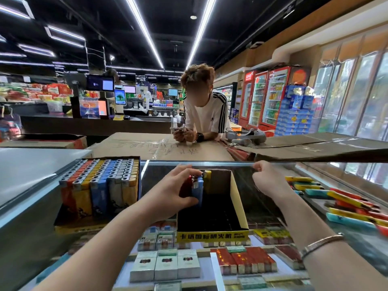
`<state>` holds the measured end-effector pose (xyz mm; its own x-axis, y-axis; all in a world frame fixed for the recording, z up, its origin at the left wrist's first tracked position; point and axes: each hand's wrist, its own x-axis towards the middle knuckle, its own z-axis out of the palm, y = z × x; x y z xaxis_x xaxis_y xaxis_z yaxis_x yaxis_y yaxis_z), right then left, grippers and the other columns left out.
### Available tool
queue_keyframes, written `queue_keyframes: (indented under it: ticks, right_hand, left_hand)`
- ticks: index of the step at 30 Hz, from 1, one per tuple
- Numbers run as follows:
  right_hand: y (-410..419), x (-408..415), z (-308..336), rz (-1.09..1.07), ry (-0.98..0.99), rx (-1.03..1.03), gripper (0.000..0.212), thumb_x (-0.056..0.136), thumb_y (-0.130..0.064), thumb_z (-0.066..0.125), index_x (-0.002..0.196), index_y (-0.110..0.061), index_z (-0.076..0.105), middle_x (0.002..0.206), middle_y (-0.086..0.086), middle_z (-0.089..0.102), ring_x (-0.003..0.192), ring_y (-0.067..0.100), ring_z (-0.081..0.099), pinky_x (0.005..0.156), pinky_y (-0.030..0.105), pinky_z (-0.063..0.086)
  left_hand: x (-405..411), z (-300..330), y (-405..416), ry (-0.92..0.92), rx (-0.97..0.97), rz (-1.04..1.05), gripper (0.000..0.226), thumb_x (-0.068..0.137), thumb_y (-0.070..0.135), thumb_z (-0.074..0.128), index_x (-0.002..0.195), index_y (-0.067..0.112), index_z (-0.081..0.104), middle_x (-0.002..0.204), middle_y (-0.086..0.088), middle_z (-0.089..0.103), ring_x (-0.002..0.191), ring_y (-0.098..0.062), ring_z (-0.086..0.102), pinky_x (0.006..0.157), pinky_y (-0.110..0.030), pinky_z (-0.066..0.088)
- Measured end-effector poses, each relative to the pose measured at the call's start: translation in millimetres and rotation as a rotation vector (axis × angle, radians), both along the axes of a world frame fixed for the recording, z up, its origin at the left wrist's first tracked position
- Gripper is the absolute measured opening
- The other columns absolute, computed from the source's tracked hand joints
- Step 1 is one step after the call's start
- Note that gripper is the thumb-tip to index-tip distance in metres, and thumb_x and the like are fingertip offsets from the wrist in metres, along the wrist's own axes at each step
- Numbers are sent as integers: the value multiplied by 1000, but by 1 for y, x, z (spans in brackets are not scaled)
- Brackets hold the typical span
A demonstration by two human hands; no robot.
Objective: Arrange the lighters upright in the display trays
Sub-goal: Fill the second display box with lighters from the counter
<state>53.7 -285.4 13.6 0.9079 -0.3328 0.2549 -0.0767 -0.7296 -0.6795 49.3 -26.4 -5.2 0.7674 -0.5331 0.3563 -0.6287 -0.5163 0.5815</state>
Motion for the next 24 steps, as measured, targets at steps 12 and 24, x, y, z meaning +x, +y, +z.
queue_keyframes:
  ticks: [12, 24]
  right_hand:
    - [-60, 8, -30, -252, 378, -637, 67, 90, -12, 54, 147, -28, 21, 155, 8, 18, 143, 33, 12, 112, 59, 17]
    - [-66, 1, -23, -502, 385, -476, 50, 80, -16, 70, 124, -7, 46, 118, 18, 54, 111, 33, 51, 88, 44, 47]
  left_hand:
    - [4, -6, -8, -57, 35, 39, 60, 82, 27, 67, 130, 45, 35, 146, 20, 19, 126, -3, 28, 100, -20, 27]
    - [6, -9, -10, -57, 18, 34, 60, 83, 28, 66, 130, 48, 35, 140, 27, 19, 120, 1, 30, 97, -17, 30]
